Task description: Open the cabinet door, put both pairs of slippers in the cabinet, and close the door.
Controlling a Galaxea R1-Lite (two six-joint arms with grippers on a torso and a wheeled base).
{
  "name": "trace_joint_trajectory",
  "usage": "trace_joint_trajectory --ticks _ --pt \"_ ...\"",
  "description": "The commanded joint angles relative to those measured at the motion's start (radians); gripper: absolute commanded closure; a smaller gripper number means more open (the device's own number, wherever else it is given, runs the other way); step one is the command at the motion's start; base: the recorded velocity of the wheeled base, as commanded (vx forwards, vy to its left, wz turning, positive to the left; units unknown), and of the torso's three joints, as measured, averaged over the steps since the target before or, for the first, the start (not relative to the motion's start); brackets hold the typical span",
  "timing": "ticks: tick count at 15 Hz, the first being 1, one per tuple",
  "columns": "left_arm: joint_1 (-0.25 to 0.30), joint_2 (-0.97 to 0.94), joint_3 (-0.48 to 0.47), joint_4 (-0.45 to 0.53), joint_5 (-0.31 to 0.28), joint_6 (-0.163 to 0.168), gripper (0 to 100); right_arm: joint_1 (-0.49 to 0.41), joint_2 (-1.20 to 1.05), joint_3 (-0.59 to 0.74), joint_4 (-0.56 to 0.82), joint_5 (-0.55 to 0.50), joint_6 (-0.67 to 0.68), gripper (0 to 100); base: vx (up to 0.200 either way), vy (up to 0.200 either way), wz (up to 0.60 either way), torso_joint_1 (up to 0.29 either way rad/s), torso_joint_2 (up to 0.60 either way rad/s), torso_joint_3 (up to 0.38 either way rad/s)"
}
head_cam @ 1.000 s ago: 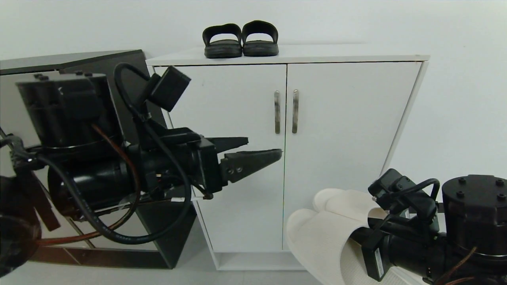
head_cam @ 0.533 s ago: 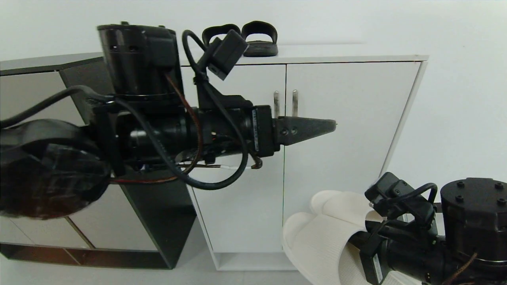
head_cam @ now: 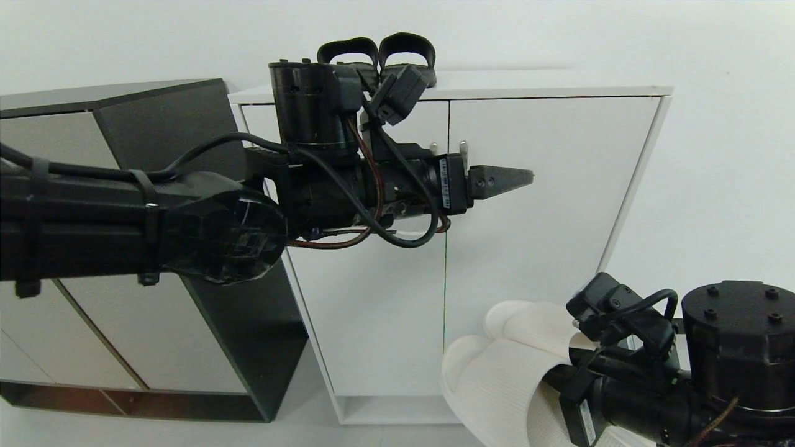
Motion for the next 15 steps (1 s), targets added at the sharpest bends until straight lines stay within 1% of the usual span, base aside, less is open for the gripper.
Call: trace_joint_trajectory --ticks 1,2,4,6,11,15 --pt "0.012 0.026 -0.024 -0.002 0.018 0.0 0 0.0 0.005 0.001 -0.001 0.0 0.0 100 0.0 0.0 0.0 0.0 0.0 0.0" --pt "0.013 0.034 -0.038 -0.002 0.038 0.0 0 0.0 0.005 -0.001 -0.001 0.0 0.0 100 0.0 0.0 0.0 0.0 0.0 0.0" --pt "0.024 0.051 -0.053 -0.001 0.054 0.001 0 0.0 0.008 -0.001 -0.001 0.0 0.0 100 0.0 0.0 0.0 0.0 0.0 0.0" --pt "0.028 0.087 -0.081 -0.001 0.084 0.003 0 0.0 0.008 0.001 -0.001 0.0 0.0 100 0.0 0.0 0.0 0.0 0.0 0.0" --pt "0.055 0.129 -0.127 -0.001 0.097 0.003 0 0.0 0.008 -0.001 -0.001 0.0 0.0 100 0.0 0.0 0.0 0.0 0.0 0.0" --pt "0.056 0.179 -0.157 -0.001 0.11 0.003 0 0.0 0.01 -0.001 -0.001 0.002 0.0 100 0.0 0.0 0.0 0.0 0.0 0.0"
